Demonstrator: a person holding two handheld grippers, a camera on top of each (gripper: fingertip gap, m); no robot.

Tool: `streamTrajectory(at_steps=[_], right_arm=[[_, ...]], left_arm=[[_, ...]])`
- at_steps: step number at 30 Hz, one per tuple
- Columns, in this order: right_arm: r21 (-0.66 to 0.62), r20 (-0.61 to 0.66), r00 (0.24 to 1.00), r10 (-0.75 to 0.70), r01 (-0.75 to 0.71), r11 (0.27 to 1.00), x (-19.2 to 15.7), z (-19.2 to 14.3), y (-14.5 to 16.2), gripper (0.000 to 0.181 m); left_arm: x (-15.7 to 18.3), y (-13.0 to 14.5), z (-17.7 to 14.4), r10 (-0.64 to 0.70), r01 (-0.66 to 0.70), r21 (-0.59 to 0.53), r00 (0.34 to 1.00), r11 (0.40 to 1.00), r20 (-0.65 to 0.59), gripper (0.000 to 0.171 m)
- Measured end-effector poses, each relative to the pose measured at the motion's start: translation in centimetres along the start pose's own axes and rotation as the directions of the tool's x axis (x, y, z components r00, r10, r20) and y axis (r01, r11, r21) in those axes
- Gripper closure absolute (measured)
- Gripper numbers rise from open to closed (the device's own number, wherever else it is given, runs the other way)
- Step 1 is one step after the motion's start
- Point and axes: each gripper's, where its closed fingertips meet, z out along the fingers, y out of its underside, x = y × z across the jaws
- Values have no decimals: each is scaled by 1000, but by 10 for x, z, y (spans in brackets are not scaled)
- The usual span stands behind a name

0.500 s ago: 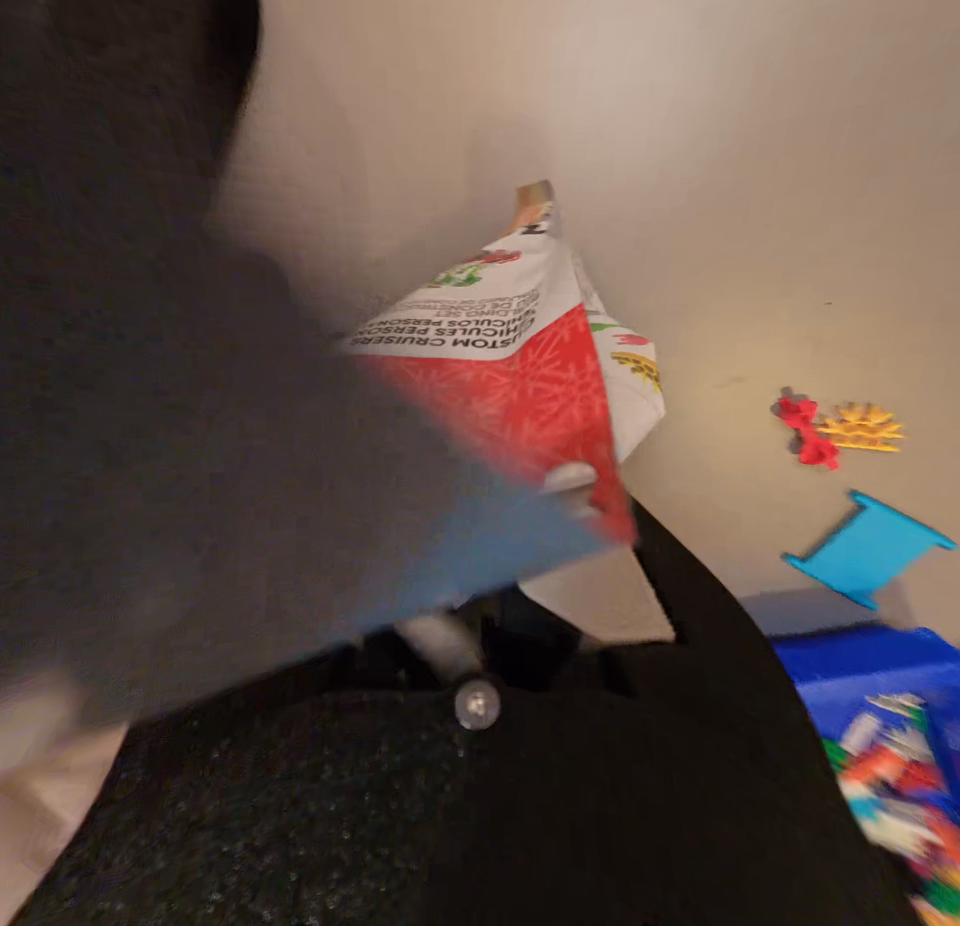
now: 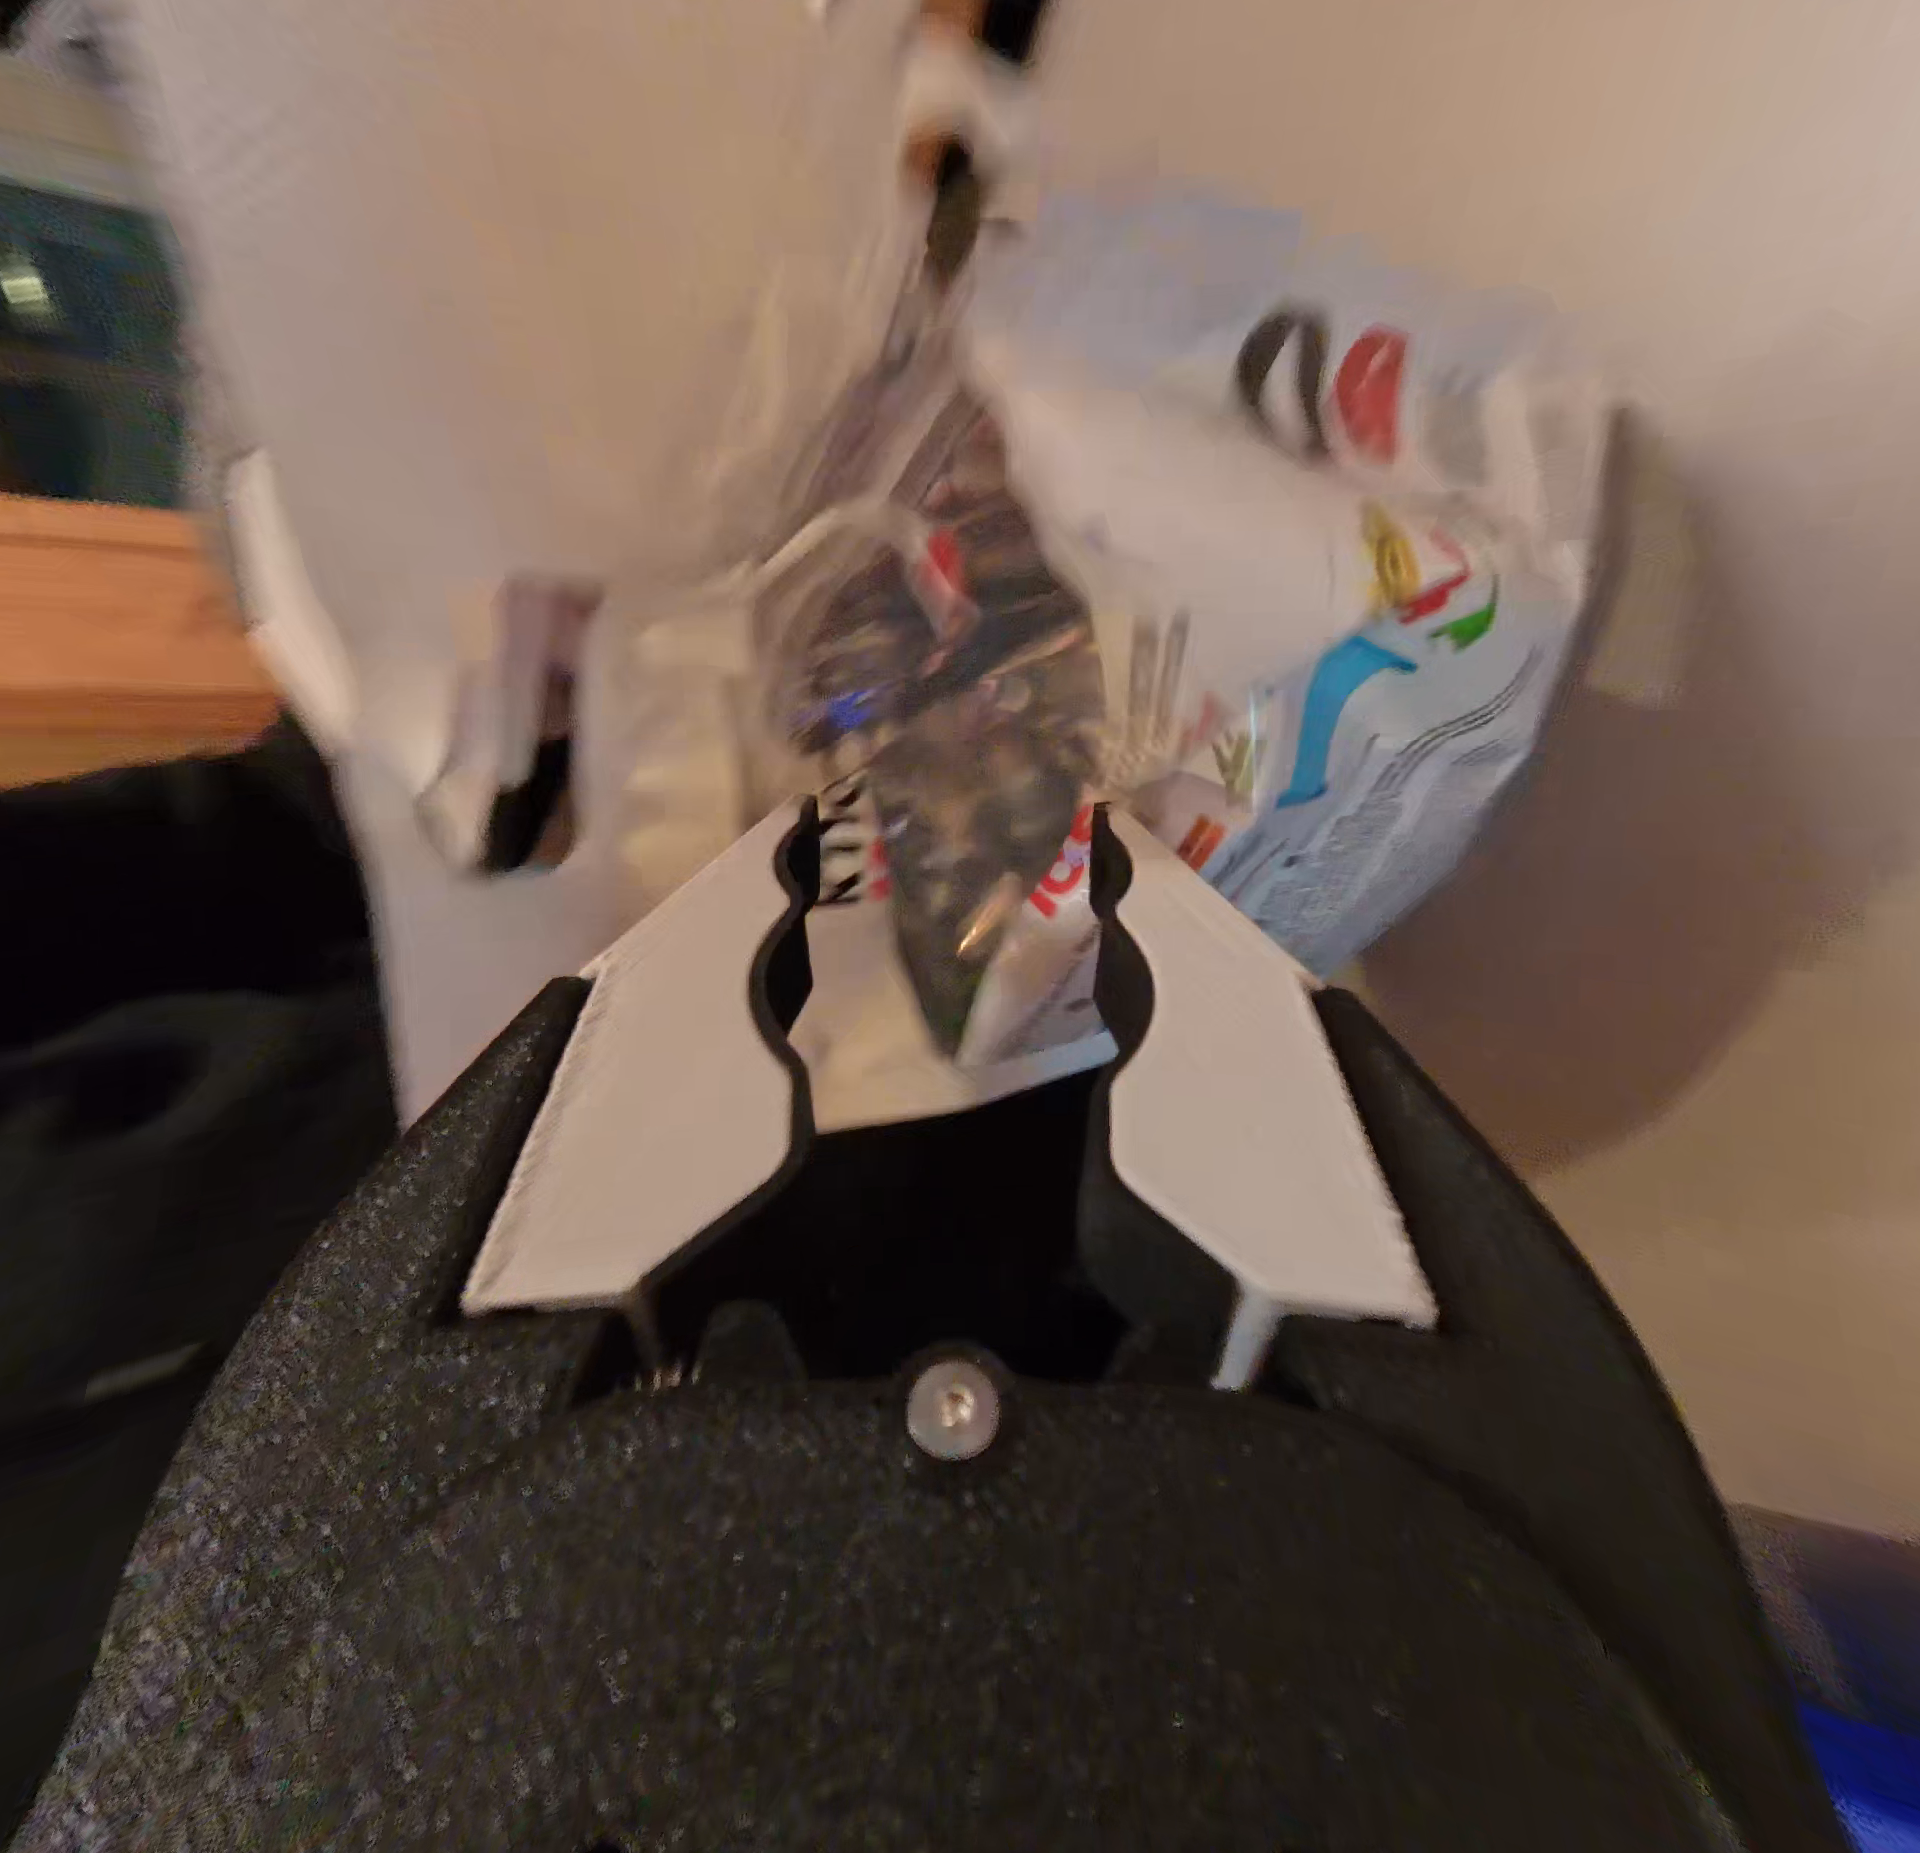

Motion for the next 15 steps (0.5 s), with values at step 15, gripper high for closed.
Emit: streamTrajectory(at_steps=[15], right_arm=[[-81,-402,895,-195,178,981,50,13,-40,154]], left_arm=[[-1,-1,18,62,-67,-230,998,971,-30,171]])
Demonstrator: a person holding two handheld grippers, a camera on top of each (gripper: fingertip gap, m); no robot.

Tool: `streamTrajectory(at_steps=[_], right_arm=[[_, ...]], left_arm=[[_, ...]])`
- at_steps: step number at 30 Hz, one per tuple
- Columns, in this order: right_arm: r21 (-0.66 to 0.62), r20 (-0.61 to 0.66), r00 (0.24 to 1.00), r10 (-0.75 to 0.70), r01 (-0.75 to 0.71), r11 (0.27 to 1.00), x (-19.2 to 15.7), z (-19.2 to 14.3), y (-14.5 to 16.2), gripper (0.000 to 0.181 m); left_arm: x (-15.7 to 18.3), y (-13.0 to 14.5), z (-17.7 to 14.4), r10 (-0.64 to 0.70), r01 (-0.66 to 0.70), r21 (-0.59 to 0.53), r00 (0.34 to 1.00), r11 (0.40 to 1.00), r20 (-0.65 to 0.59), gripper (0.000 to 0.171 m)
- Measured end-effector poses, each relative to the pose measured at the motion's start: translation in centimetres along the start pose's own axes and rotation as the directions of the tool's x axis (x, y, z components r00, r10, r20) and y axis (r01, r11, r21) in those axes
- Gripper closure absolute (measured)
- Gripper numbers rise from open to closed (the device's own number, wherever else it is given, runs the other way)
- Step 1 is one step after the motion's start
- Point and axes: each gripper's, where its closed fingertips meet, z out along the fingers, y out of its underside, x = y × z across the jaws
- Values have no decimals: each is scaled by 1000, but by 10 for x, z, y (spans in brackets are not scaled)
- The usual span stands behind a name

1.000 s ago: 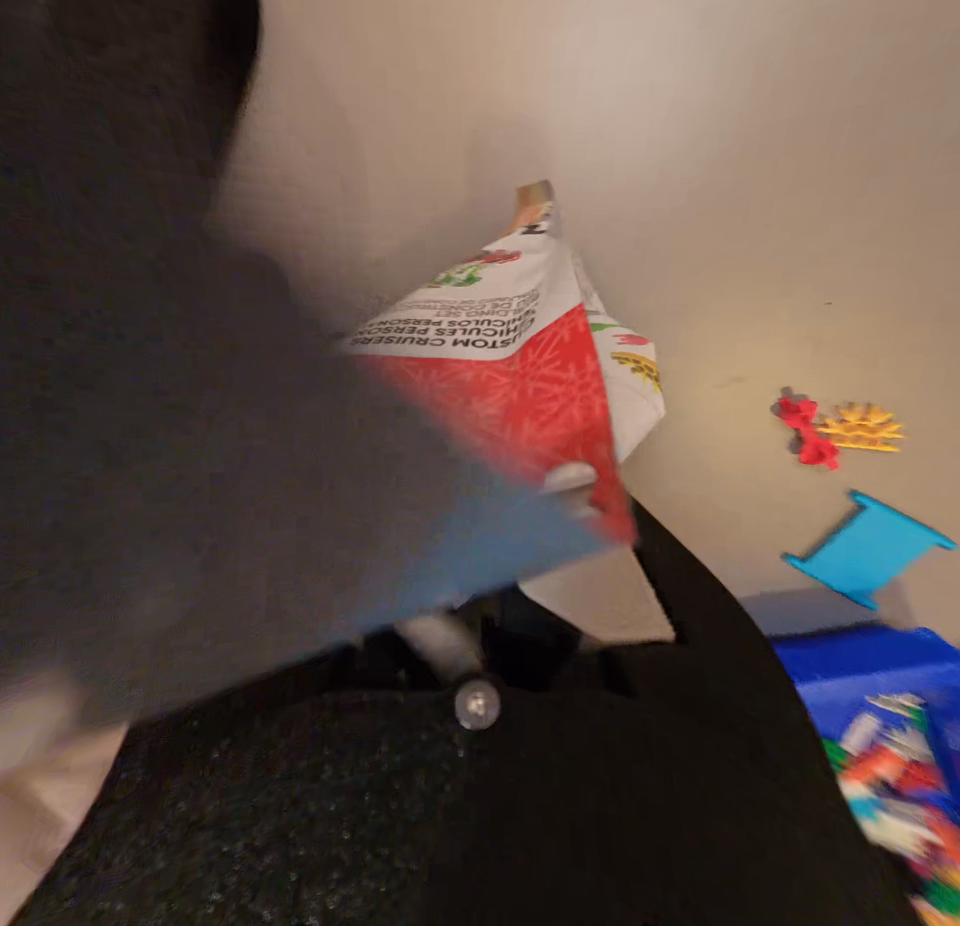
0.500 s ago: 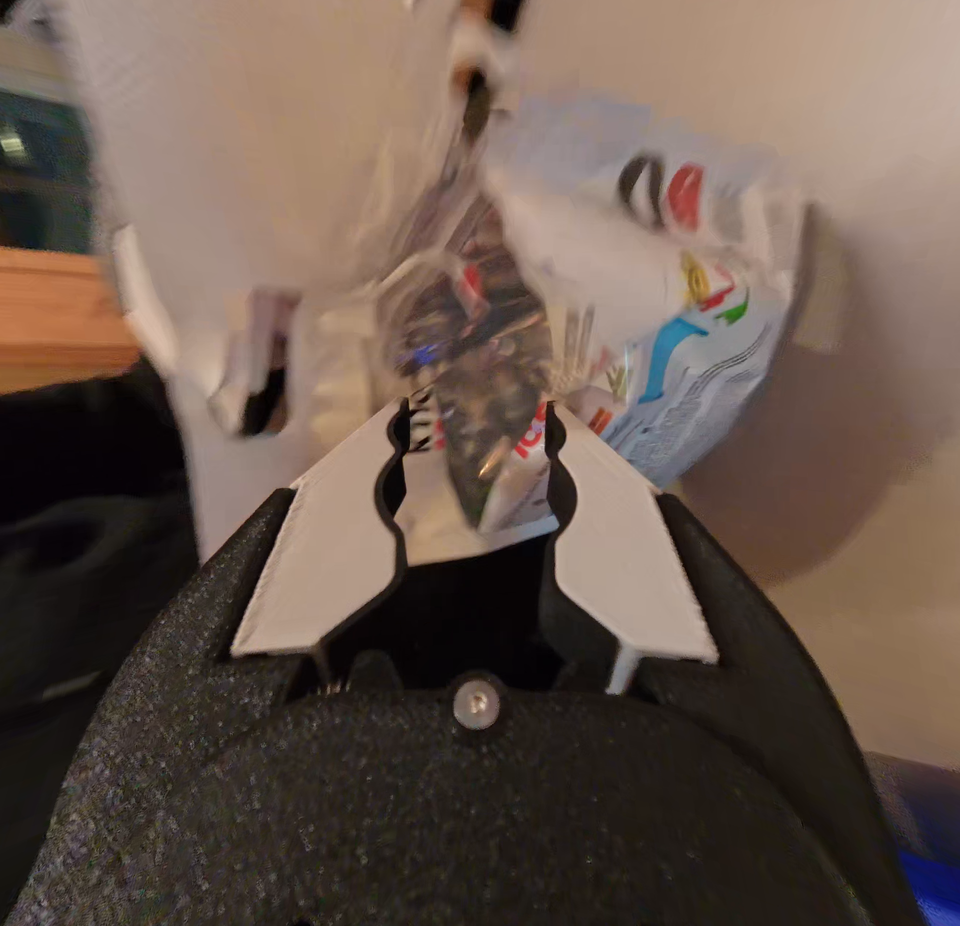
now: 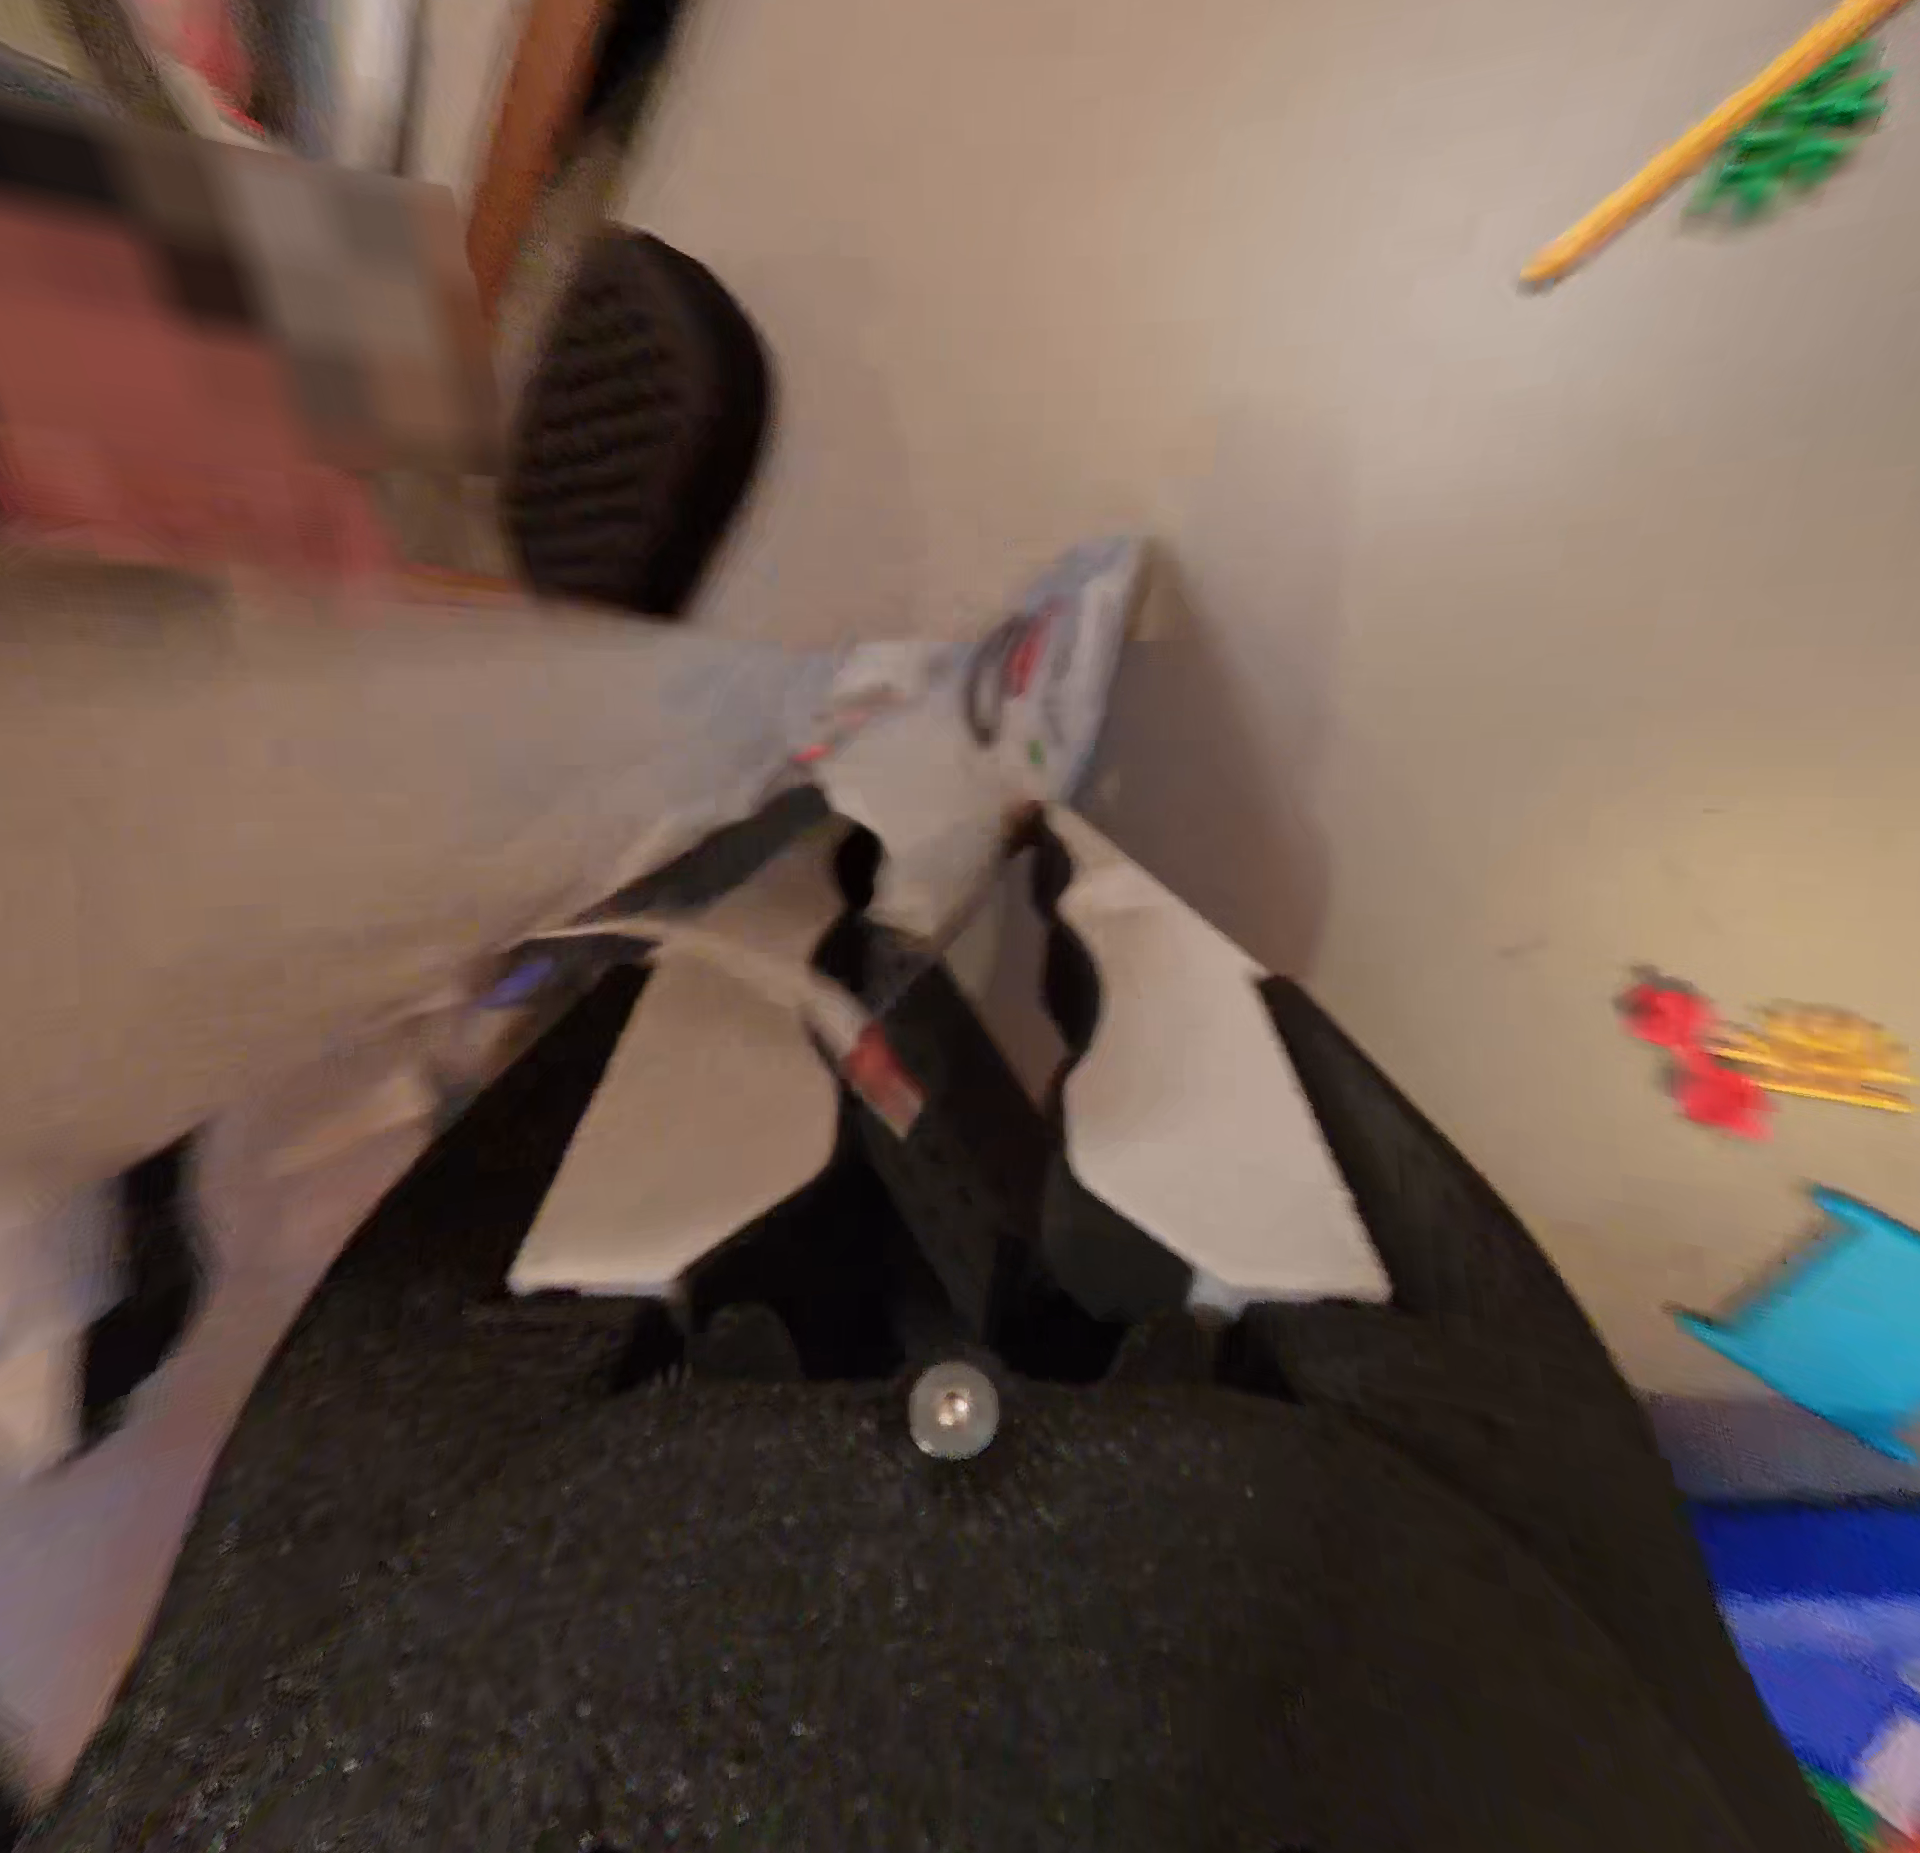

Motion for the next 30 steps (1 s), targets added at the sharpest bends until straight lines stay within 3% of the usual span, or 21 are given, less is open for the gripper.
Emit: streamTrajectory(at_steps=[1,3,10,14,17,20,22,28,30], right_arm=[[-35,-85,996,-33,30,999,15,5,5,168],[-75,-56,998,-26,21,997,18,6,13,181],[-83,-107,991,-78,69,994,31,-19,-1,181],[-80,-138,987,-79,68,994,33,-14,-19,181],[-75,-162,984,-76,64,995,38,-15,-30,181],[-62,-158,985,-71,62,996,35,-13,-39,181],[-52,-153,986,-61,54,997,34,-10,-43,181],[-15,-182,981,-69,67,998,32,-2,-52,181],[17,-163,985,-49,53,998,28,0,-57,181]], left_arm=[[-2,3,1,-3,4,-23,1000,1000,15,171],[-4,4,-5,-5,6,-31,999,999,39,171],[-39,-6,-84,-39,42,-4,961,999,274,171],[-53,-5,-97,-71,70,18,898,997,434,161],[-58,-7,-110,-97,87,45,785,995,612,145],[-41,-27,-103,-158,75,153,734,985,661,109],[-32,-29,-92,-159,67,156,692,985,704,87],[-24,-11,-64,-227,76,222,551,972,803,57],[-29,-3,-64,-214,37,219,428,975,878,55]])
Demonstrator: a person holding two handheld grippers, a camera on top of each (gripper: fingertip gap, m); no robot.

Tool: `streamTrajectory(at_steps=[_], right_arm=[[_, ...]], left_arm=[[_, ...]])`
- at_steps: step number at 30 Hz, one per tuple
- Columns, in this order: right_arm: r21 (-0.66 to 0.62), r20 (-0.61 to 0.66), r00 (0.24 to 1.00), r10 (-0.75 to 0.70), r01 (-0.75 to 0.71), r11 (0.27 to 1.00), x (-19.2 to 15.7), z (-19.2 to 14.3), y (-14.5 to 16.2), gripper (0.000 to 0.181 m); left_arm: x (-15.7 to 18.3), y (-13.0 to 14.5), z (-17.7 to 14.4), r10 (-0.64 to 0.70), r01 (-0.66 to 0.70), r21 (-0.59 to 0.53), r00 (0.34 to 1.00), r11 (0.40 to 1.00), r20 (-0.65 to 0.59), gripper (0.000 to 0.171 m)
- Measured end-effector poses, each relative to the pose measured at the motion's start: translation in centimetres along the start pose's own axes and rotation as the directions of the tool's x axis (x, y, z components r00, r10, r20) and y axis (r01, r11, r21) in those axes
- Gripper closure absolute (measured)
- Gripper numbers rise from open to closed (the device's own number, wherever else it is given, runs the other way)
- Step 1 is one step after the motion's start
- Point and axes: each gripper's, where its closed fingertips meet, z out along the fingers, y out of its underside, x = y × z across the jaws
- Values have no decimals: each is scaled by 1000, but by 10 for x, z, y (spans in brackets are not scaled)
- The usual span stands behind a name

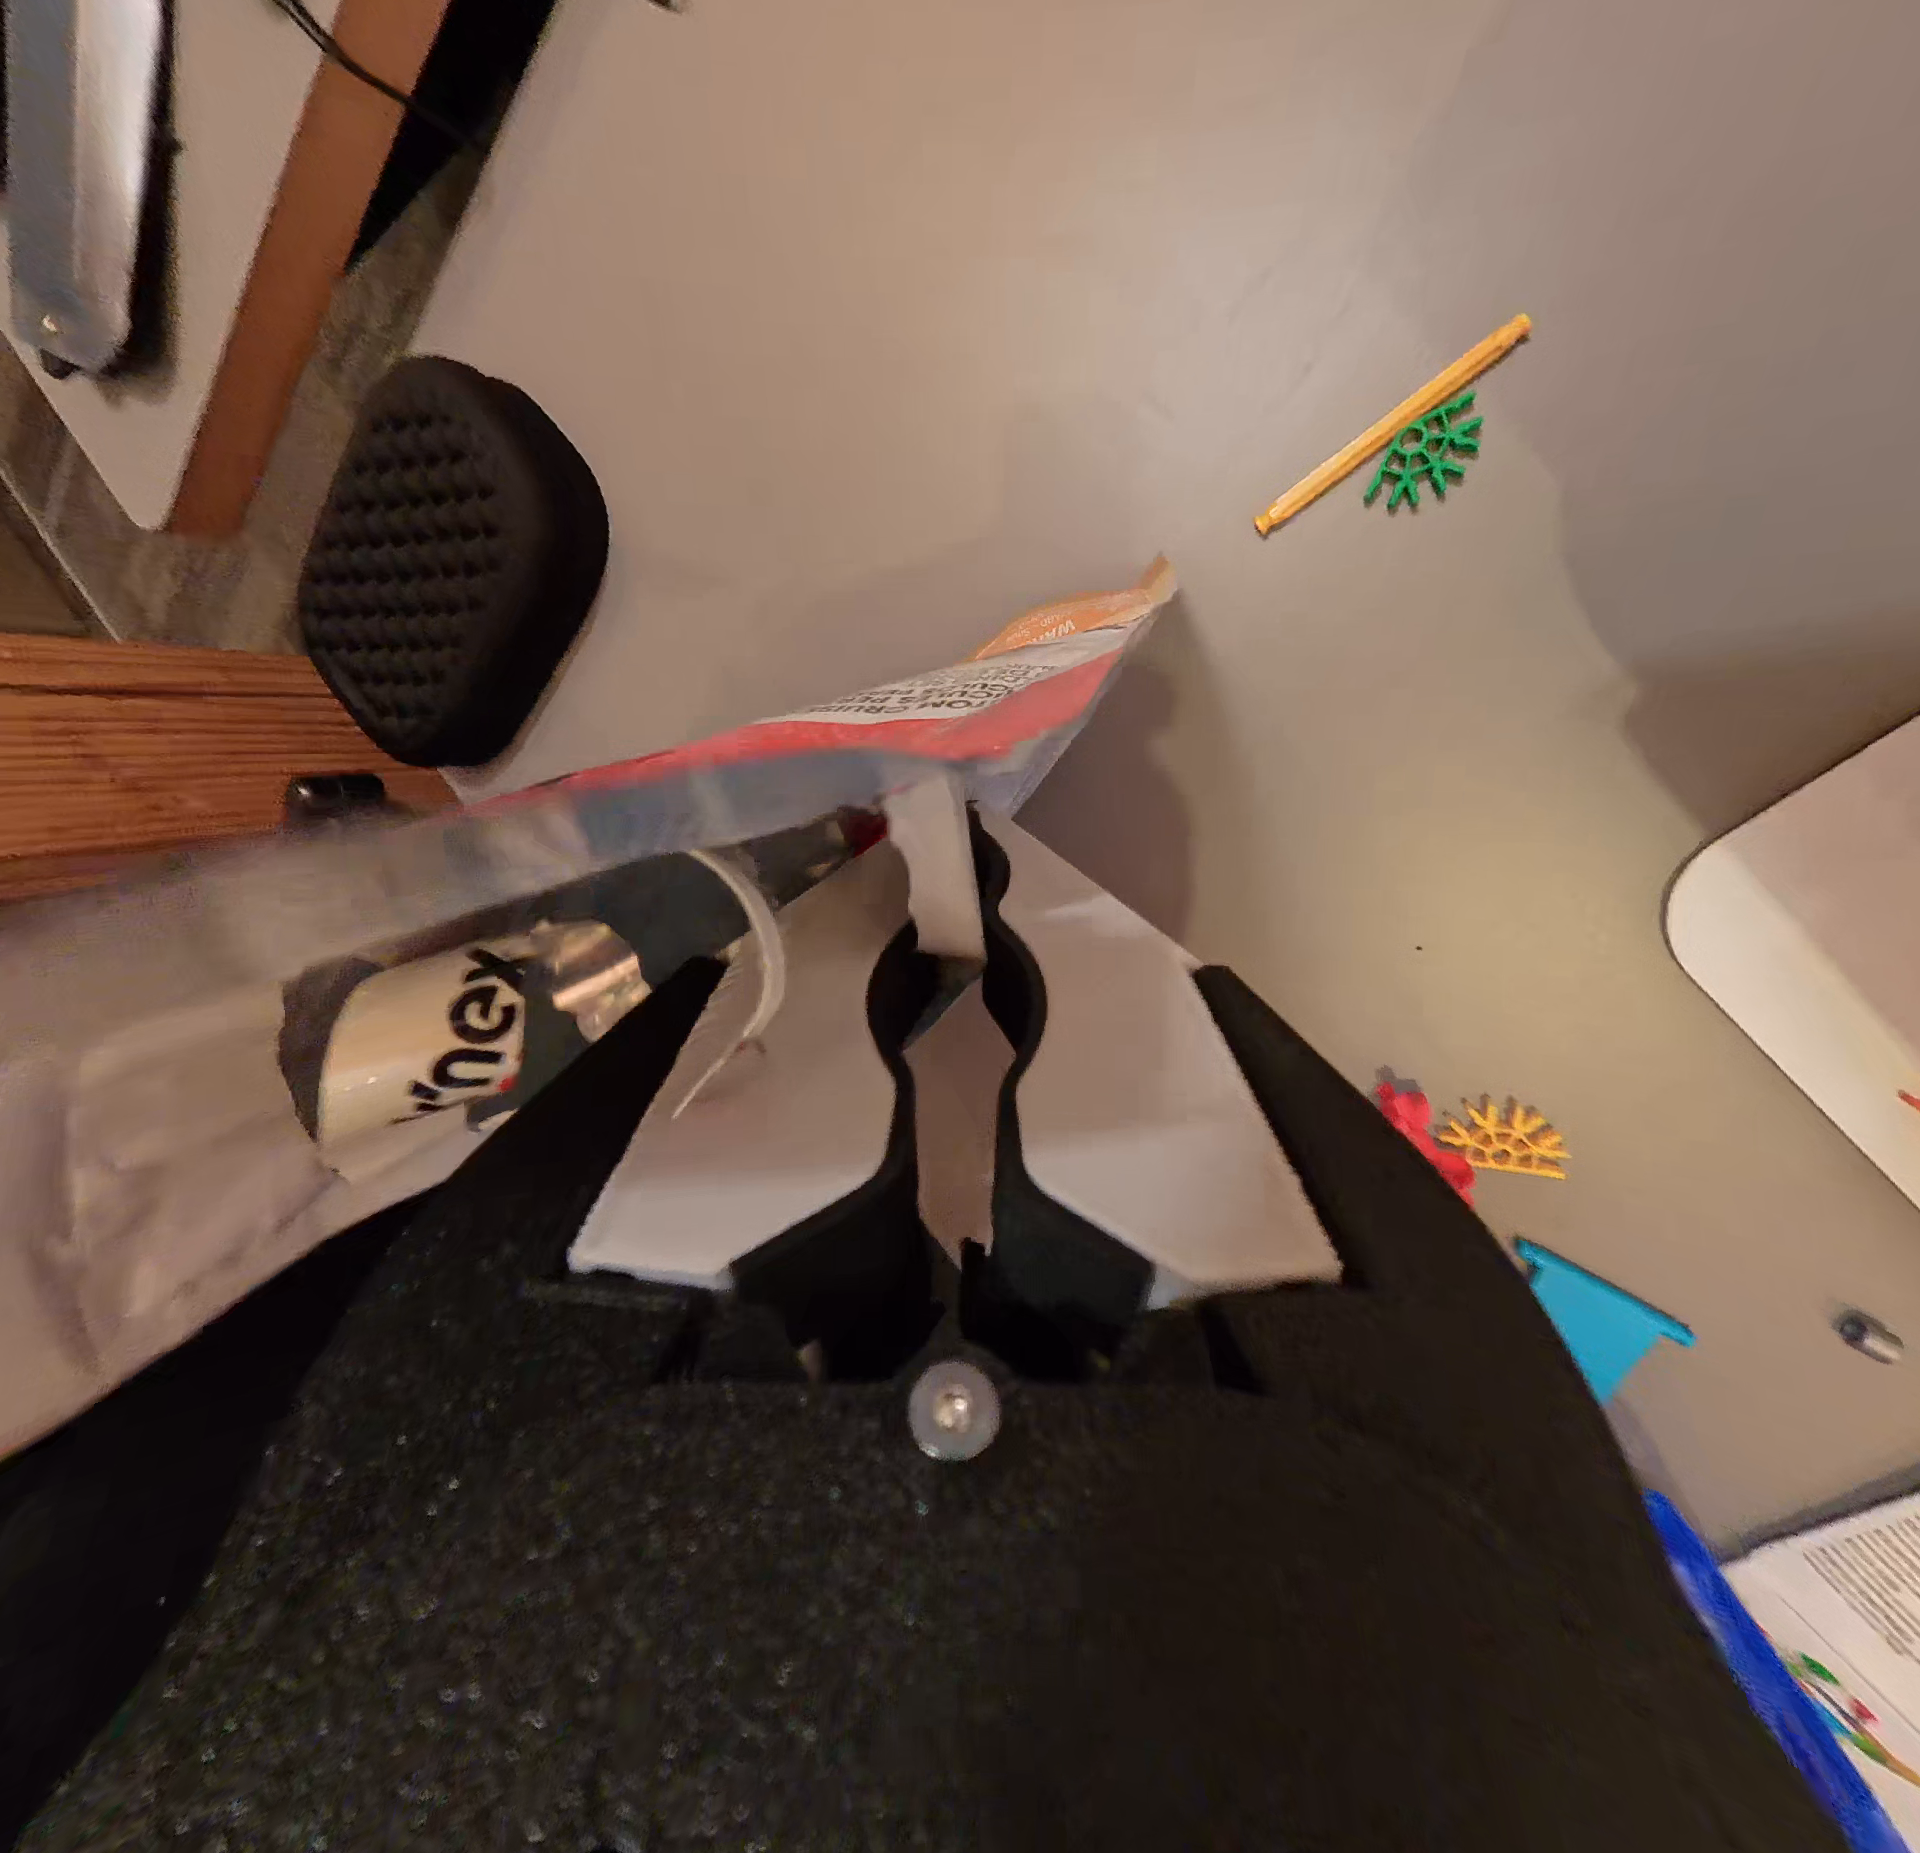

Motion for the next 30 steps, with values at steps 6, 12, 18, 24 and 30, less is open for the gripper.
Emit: streamTrajectory(at_steps=[6,12,18,24,30], right_arm=[[21,6,1000,5,-5,1000,-4,5,-3,181],[7,20,999,-37,37,999,-17,5,10,181],[-2,27,991,-130,130,992,-27,5,28,181],[46,-2,967,-257,256,965,-27,-11,41,160],[188,15,919,-394,384,904,-44,-58,41,141]], left_arm=[[-40,54,18,115,-108,-39,929,993,352,77],[-88,52,22,-6,-20,57,900,998,437,132],[-112,50,31,-21,3,47,920,999,390,156],[-106,40,43,162,-169,-18,902,985,399,171],[-103,35,46,209,-214,-30,896,976,392,171]])
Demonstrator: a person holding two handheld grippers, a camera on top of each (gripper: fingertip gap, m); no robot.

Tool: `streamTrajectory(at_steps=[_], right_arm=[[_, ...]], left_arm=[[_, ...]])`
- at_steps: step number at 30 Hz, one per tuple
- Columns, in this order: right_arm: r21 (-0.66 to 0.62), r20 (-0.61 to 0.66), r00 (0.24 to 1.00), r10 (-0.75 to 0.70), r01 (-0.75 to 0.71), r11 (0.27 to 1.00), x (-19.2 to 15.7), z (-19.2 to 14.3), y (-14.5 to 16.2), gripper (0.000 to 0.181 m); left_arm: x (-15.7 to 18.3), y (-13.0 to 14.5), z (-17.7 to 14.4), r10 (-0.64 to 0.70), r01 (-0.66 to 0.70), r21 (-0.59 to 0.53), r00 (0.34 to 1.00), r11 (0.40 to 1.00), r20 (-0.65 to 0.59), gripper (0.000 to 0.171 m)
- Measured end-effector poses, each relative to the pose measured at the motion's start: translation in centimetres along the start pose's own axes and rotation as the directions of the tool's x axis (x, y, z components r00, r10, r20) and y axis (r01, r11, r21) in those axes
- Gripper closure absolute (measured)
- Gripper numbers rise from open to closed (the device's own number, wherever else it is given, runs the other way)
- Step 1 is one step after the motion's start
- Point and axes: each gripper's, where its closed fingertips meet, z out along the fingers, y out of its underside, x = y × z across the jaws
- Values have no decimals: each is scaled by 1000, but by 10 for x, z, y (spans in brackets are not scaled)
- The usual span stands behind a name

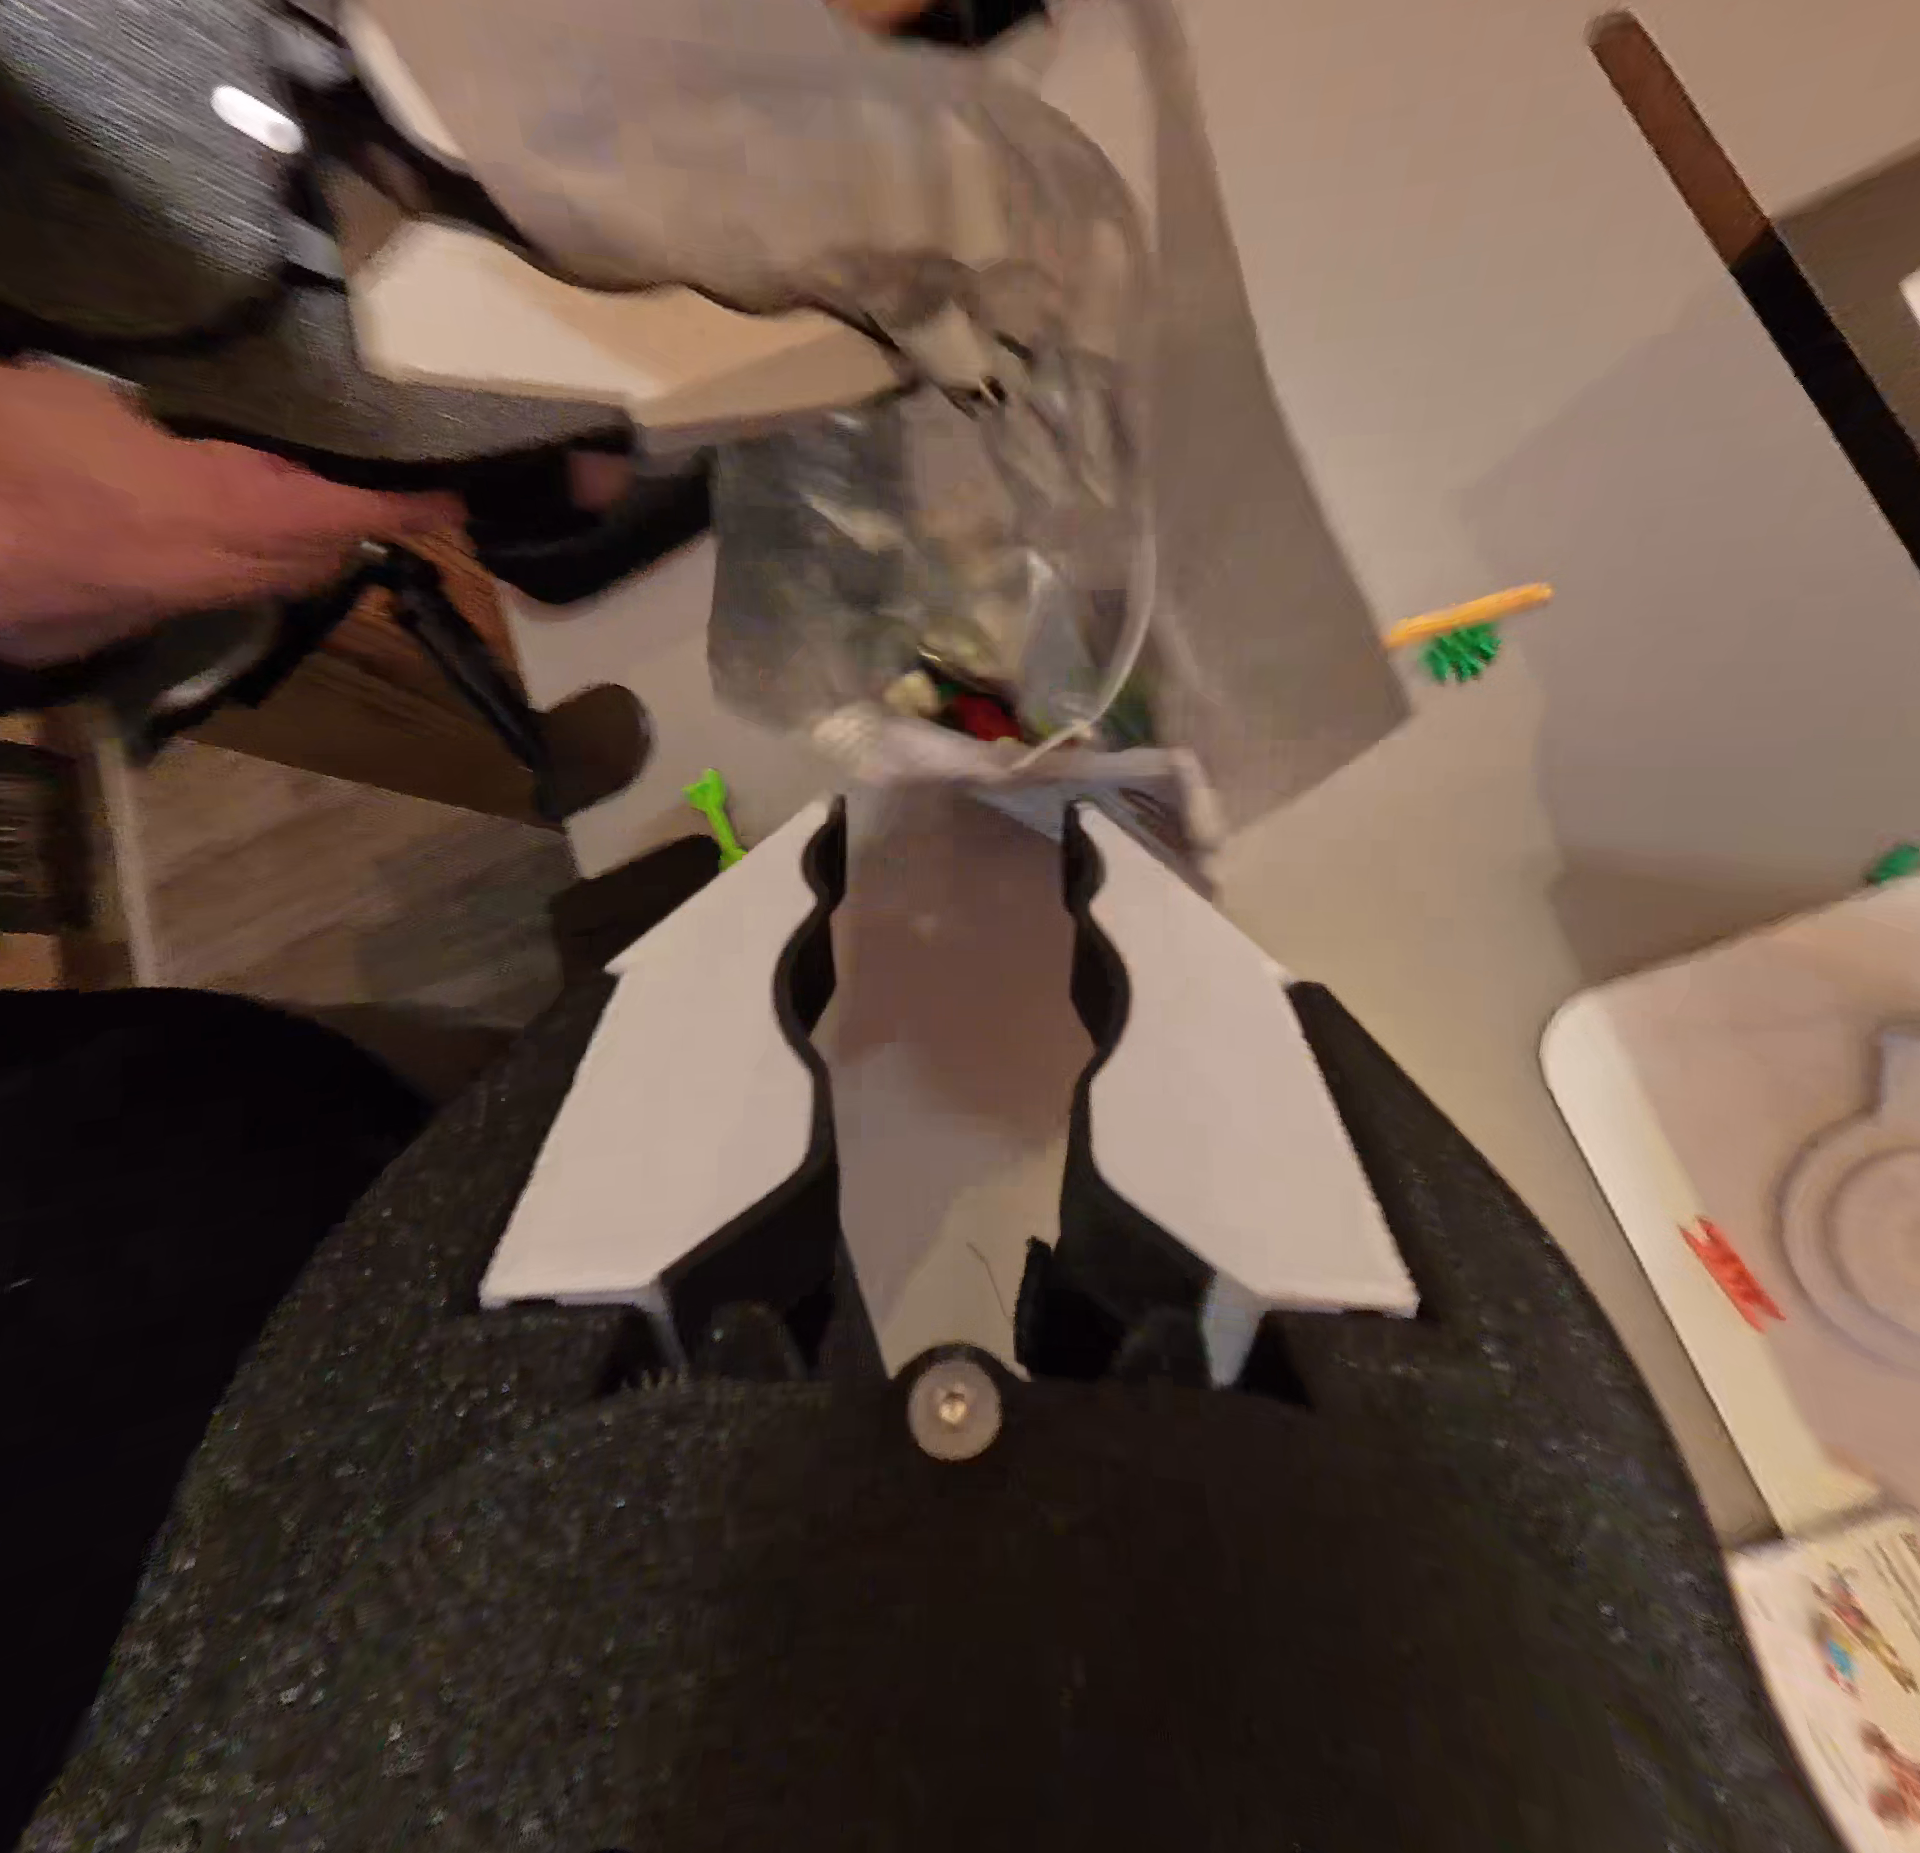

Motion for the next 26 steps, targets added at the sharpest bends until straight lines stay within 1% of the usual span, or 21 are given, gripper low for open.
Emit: streamTrajectory(at_steps=[1,2,4,5,7,8,9,11,12,13,14,15,16,17,19,20,21,24,25,26], right_arm=[[40,43,999,-18,17,999,-8,-6,-7,139],[74,67,995,-72,67,995,-16,-12,-12,139],[81,110,972,-207,199,977,-37,-14,-15,137],[79,100,954,-281,274,958,-43,-10,-16,132],[31,30,903,-428,427,904,-46,6,-15,119],[-13,-31,866,-500,499,866,-40,16,-14,113],[-59,-94,823,-560,557,829,-30,25,-15,113],[-115,-116,758,-642,631,767,-21,41,-14,111],[-144,-115,734,-670,655,742,-15,49,-12,114],[-187,-77,719,-690,670,719,-12,59,-4,118],[-239,-57,700,-712,683,690,-4,69,4,128],[-290,-46,678,-734,694,659,5,77,12,151],[-330,4,672,-741,700,633,8,82,22,181],[-325,18,662,-750,713,622,5,85,23,181],[-323,30,626,-779,743,585,-4,84,21,181],[-322,20,612,-790,752,575,-7,84,20,181],[-322,9,598,-801,760,564,-10,85,19,181],[-331,5,533,-846,799,502,-20,85,22,181],[-325,15,516,-857,813,484,-25,86,25,181],[-321,25,511,-859,818,477,-29,86,27,181]], left_arm=[[-2,-2,0,1,-2,16,1000,1000,9,171],[-1,-3,-1,-3,3,26,1000,1000,1,171],[4,-8,-3,-4,6,52,999,999,-38,171],[4,-7,-3,1,0,46,999,999,-39,171],[9,-9,-4,12,-8,55,998,998,-59,171],[10,-10,-3,16,-13,53,998,999,-58,171],[12,-10,-3,28,-24,53,998,998,-62,171],[16,-12,-5,65,-61,61,995,996,-73,171],[19,-15,-6,72,-65,78,993,995,-96,171],[20,-15,-7,65,-56,86,992,995,-108,171],[18,-15,-7,48,-39,87,993,995,-103,171],[15,-16,-8,31,-21,95,994,995,-104,171],[13,-16,-8,16,-6,105,995,994,-101,171],[9,-16,-8,10,0,107,996,994,-88,171],[8,-15,-9,46,-37,122,997,992,-67,171],[8,-13,-9,34,-26,116,997,993,-68,170],[8,-10,-7,4,5,105,997,994,-83,164],[8,14,1,-71,73,10,989,997,-126,129],[11,19,3,-90,89,-9,985,996,-149,121],[16,24,4,-104,101,-28,978,995,-182,120]])
